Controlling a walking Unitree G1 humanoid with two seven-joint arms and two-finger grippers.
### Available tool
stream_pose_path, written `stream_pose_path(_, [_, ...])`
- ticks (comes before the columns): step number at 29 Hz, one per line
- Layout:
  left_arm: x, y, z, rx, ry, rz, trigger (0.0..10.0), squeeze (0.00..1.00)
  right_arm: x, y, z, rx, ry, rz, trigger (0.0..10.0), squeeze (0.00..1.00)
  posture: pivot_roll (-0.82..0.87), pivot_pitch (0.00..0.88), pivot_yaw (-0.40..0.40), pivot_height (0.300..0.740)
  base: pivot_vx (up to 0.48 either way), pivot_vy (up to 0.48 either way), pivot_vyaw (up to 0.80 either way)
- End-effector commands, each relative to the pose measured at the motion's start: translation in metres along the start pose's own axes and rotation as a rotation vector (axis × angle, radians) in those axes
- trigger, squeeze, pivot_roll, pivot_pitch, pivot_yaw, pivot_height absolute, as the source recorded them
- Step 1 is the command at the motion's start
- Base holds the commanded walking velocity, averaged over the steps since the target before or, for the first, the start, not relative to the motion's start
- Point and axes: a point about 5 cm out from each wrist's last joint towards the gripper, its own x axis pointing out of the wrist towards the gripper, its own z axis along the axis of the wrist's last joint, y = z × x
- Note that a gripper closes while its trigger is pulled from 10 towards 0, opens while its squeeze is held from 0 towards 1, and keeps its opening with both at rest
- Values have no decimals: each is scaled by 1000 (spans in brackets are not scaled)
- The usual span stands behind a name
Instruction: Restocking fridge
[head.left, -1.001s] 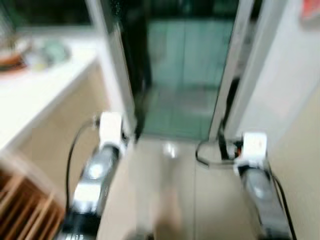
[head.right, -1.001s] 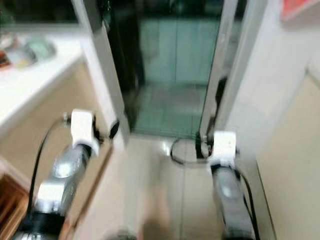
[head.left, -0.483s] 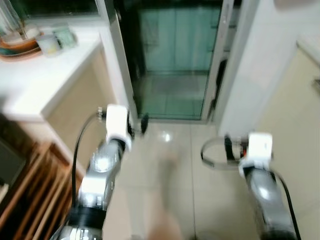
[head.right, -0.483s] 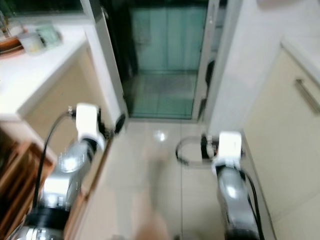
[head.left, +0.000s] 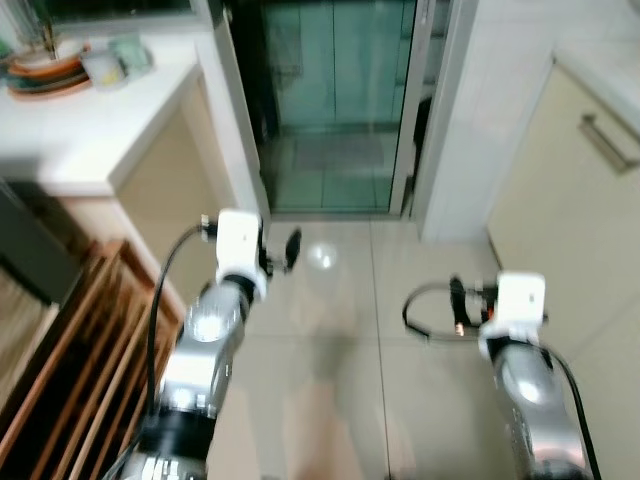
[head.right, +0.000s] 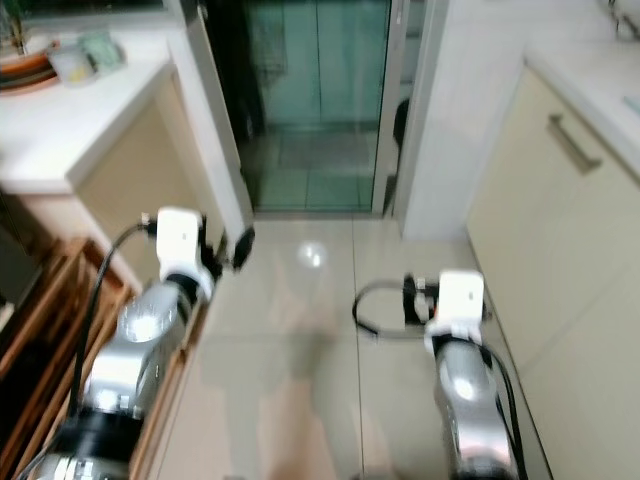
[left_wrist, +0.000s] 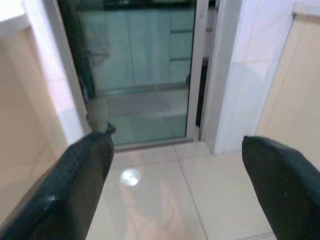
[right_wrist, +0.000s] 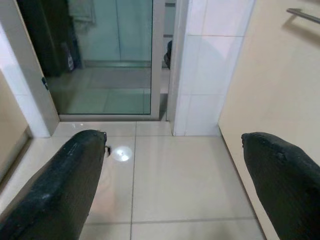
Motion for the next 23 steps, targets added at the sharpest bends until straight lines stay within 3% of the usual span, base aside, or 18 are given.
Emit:
stream_pose_path(1, [0,3,2,0,-6,14,10000,0,0,4,4,-2,-10,10,10000,0,-157,0,99,740,-334,0,0])
stream_pose_path(23, [0,5,1,14,-11,15,10000,0,-4,-5,-2,-5,1,-24,10000,0,-164,0,110,740,-320,0,0])
